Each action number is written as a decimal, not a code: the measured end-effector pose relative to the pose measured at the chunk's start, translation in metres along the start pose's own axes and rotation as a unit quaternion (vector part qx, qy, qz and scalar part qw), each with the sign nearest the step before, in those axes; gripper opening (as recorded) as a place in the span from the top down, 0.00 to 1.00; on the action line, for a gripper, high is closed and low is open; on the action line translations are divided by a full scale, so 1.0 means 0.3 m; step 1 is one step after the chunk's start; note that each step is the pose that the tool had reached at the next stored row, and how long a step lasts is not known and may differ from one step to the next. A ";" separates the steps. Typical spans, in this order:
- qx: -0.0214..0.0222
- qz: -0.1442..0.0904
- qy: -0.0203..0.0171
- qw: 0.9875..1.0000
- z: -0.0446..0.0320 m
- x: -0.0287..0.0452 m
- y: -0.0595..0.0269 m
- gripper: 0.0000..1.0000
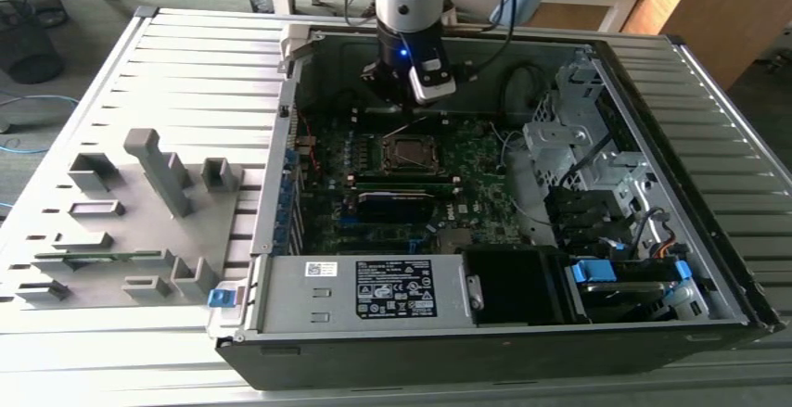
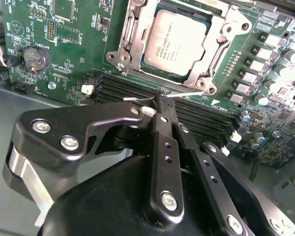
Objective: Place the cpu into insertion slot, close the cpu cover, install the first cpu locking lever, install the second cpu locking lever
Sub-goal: 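Install the first cpu locking lever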
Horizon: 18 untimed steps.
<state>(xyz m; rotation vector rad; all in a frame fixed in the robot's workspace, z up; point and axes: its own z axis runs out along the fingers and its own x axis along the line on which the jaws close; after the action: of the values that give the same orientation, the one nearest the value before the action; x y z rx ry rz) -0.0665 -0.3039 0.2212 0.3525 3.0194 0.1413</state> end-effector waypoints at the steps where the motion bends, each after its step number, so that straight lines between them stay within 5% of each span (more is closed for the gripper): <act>1: 0.000 0.000 0.000 1.000 0.004 -0.001 0.000 0.89; 18: 0.004 0.000 -0.001 1.000 0.054 -0.034 0.014 0.89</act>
<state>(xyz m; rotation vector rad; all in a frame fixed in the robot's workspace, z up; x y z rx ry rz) -0.0541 -0.3010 0.2064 0.3519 3.0192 0.1292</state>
